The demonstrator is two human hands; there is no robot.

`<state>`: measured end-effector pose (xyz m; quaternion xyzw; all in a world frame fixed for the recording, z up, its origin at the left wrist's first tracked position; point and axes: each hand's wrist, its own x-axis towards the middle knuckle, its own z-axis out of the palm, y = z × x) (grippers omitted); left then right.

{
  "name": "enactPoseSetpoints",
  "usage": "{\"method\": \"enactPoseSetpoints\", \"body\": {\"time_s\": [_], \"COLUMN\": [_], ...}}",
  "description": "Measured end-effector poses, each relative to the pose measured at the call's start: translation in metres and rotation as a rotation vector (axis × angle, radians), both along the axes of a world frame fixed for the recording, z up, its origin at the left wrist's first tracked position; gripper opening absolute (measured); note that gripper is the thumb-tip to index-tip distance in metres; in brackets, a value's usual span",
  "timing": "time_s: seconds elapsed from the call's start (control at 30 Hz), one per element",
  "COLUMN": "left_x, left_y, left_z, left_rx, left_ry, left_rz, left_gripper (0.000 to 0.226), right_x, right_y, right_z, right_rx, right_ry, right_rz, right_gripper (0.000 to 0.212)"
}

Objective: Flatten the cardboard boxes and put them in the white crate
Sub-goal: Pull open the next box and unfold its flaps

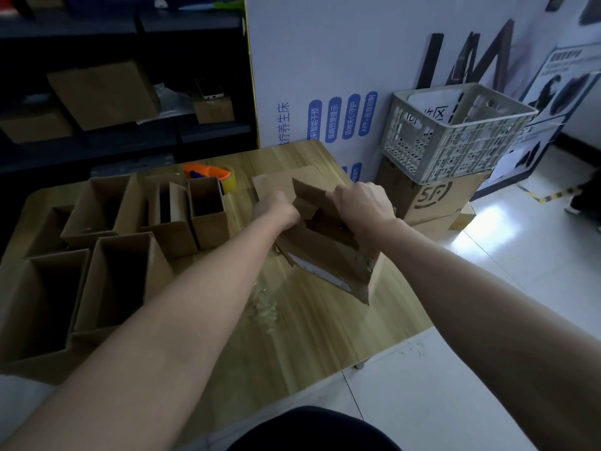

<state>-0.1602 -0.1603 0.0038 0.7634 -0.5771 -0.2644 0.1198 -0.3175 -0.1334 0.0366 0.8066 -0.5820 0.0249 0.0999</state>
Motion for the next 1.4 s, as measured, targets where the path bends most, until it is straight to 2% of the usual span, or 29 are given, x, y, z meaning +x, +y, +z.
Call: {"method": "enactPoseSetpoints", "body": {"time_s": [0.13,0.27,0.37,0.47,0.53,0.6,0.67,0.77,0.83,0.93,1.0,1.17,1.3,1.4], "left_x": [0.005,0.002,0.002,0.007,0.007,0.004,0.003,0.008,0.011,0.007,0.007,0.006,0.006,0.003], "left_y": [0.006,0.011,0.013,0.014,0.015,0.014,0.013,0.010,0.014,0.021,0.023,0.026,0.025,0.026], "left_z": [-0.015,-0.019,-0.028,-0.035,-0.036,-0.034,-0.031,-0.031,-0.035,-0.042,-0.044,-0.042,-0.041,-0.034], "left_rx": [-0.031,-0.091,-0.117,-0.132,-0.129,-0.129,-0.138,-0.180,-0.209,-0.251,-0.285,-0.391,-0.409,-0.328], "left_ry": [0.016,-0.008,0.009,0.015,0.022,0.039,0.070,0.137,0.179,0.271,0.318,0.377,0.394,0.602], "left_rz": [0.018,0.017,0.026,0.025,0.019,0.033,0.055,0.078,0.055,0.041,0.056,0.062,0.097,0.200], "left_gripper": [0.035,0.038,0.036,0.033,0.032,0.032,0.033,0.038,0.038,0.037,0.040,0.042,0.040,0.025], "right_x": [0.002,-0.001,-0.007,-0.022,-0.031,-0.037,-0.043,-0.055,-0.058,-0.056,-0.055,-0.050,-0.048,-0.045], "right_y": [0.005,0.003,0.000,0.001,0.002,0.002,0.001,0.003,0.005,0.007,0.007,0.008,0.005,0.003], "right_z": [-0.007,-0.015,-0.021,-0.029,-0.035,-0.039,-0.042,-0.050,-0.056,-0.061,-0.064,-0.067,-0.060,-0.049], "right_rx": [0.025,0.039,0.091,0.120,0.124,0.125,0.113,0.142,0.237,0.312,0.296,0.261,0.259,0.324], "right_ry": [0.025,0.000,-0.149,-0.171,-0.348,-0.690,-0.959,-1.168,-1.183,-1.058,-0.958,-0.760,-0.798,-0.913], "right_rz": [0.042,0.046,-0.056,-0.208,-0.373,-0.542,-0.663,-0.754,-0.731,-0.709,-0.750,-0.825,-0.759,-0.687], "right_gripper": [0.018,0.022,0.036,0.045,0.062,0.078,0.077,0.074,0.074,0.087,0.083,0.062,0.030,0.012]}}
